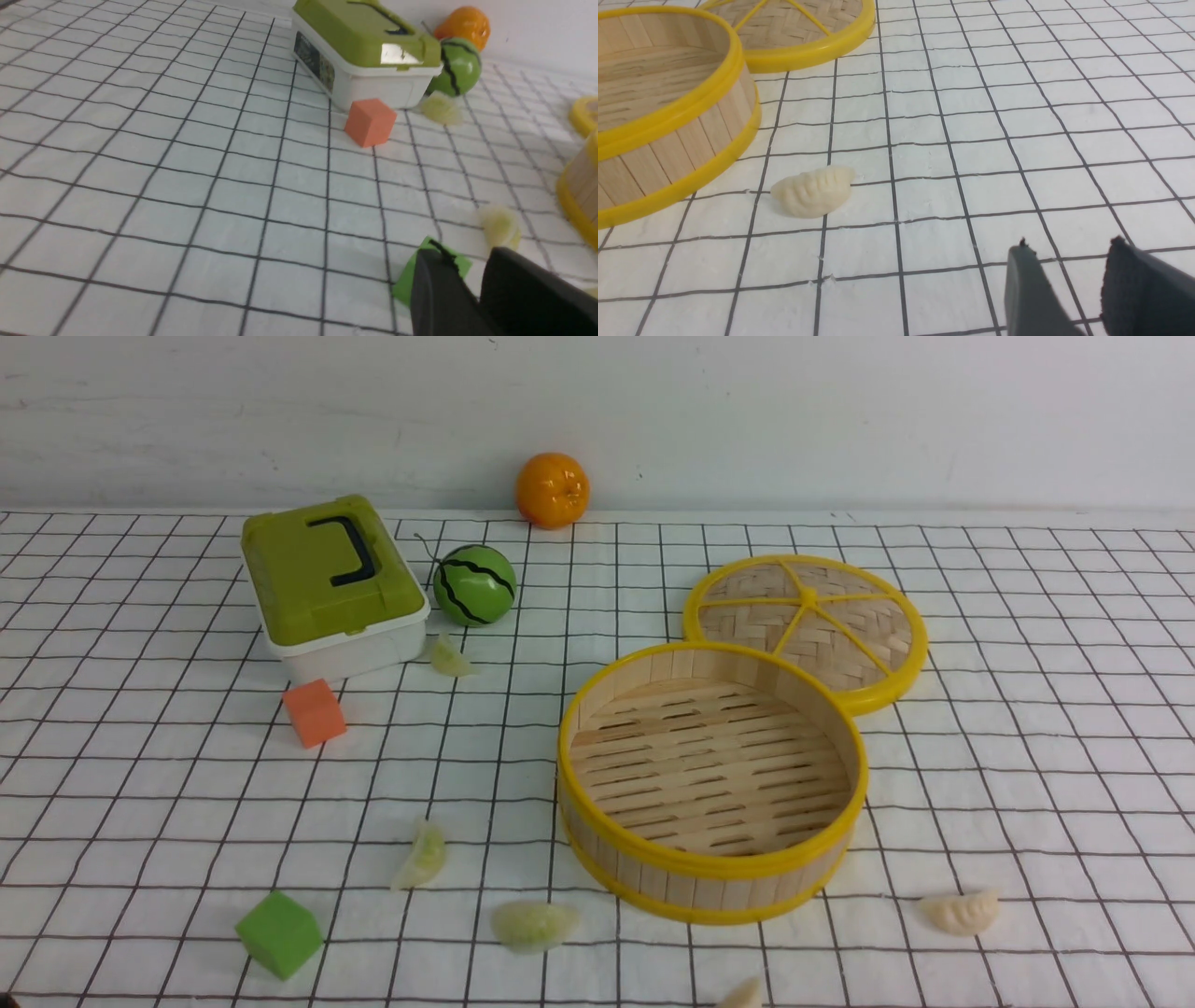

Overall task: Put the dumplings into the steamer on the table with the white tablecloth.
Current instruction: 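Reach for and grasp a dumpling on the table with the left gripper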

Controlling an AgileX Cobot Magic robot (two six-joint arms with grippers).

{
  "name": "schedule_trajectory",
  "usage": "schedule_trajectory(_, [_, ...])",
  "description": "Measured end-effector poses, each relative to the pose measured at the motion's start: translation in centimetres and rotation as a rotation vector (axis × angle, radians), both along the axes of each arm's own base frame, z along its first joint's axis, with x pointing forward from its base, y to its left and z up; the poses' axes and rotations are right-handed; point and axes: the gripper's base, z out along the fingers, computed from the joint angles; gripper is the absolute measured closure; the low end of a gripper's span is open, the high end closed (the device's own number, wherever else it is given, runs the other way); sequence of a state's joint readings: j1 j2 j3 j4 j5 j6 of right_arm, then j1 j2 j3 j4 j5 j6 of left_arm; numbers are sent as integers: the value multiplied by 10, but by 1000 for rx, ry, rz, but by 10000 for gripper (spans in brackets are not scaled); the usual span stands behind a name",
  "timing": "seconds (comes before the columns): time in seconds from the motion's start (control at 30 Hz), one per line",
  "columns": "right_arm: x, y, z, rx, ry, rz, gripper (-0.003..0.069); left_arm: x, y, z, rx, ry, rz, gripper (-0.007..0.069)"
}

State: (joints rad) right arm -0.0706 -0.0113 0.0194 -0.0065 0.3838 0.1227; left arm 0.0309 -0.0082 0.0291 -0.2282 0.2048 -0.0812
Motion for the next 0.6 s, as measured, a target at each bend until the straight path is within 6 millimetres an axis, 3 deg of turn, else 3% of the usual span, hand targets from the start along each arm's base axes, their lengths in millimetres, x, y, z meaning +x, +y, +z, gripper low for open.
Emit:
schedule_trajectory(0.03, [0,0,0,6,0,1,419,0,-1,1,-44,-5,-1,479])
schedule_trajectory(0.1, [0,1,0,38,-3,3,419,0,-3,4,-347,-31,3,479])
schedule_trajectory(0.13, [0,1,0,43,-3,3,419,0,-3,4,-355,-30,4,479])
schedule_trajectory(0.2, [0,6,1,227,-18,4,419,0,-6,7,-739,-42,6,475])
schedule_trajectory(0.23, [1,7,1,249,-19,3,419,0,-6,7,-746,-42,6,475])
schedule_trajectory(0.27, [1,13,2,498,-28,-5,419,0,-6,10,-942,-55,9,472])
schedule_trajectory(0.3, [1,13,2,507,-28,-7,419,0,-6,10,-945,-55,10,472])
schedule_trajectory(0.33, [1,18,3,751,-29,-16,419,1,-6,12,-1055,-68,14,469])
schedule_trajectory(0.37, [1,19,4,799,-28,-15,419,1,-6,12,-1075,-71,15,469])
schedule_trajectory(0.4, [1,24,7,1008,-28,-17,419,1,-5,13,-1143,-81,18,468])
schedule_trajectory(0.47, [1,26,10,1135,-33,-13,419,1,-5,14,-1183,-88,22,469])
schedule_trajectory(0.6, [1,27,13,1212,-48,-10,419,1,-3,16,-1300,-103,30,469])
